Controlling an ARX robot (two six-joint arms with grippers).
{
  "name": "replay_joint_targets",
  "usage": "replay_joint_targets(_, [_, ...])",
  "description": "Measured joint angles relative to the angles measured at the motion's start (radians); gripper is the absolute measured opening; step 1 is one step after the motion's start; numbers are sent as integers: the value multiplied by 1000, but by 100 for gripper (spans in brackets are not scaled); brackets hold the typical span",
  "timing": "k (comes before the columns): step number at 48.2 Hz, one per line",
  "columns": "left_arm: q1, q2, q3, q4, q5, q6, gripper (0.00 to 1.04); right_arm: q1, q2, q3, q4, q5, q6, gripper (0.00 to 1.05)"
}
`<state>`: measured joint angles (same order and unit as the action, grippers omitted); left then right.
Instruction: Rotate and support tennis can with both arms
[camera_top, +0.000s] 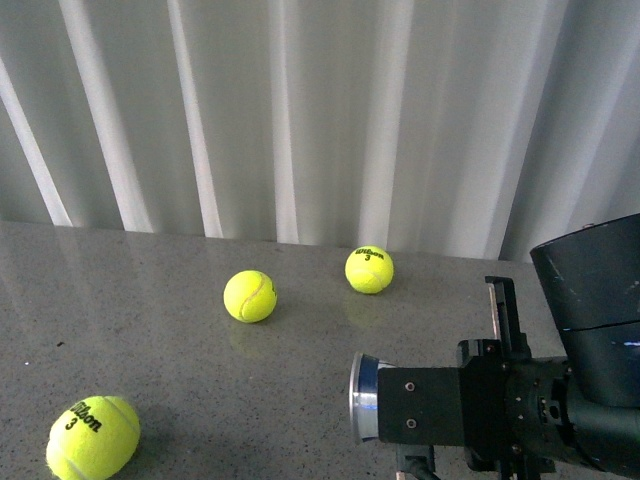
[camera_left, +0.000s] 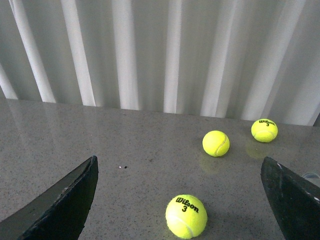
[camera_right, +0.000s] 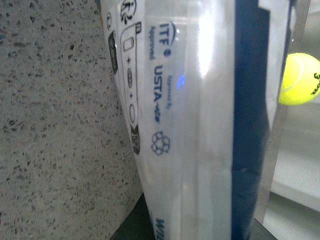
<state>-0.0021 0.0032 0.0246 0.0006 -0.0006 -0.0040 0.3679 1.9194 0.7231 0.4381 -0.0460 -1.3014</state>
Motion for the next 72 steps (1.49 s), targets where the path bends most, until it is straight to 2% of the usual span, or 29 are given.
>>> replay_joint_targets(18, [0,0,0,0,0,0,98,77,116,22,86,-1,66,12])
replay_joint_targets(37, [0,0,0,0,0,0,98,86,134,-4,132,5,112,12])
replay_joint_targets(42, [0,0,0,0,0,0,98,98,134,-13,133,5,125,30])
replay_joint_targets(51, [0,0,0,0,0,0,98,103,134,-31,130,5,129,55])
replay_joint_targets(61, [0,0,0,0,0,0,98,97,106,-42,129,23,150,99])
replay_joint_targets(72, [0,0,0,0,0,0,98,105,48,-61,107,34,174,98])
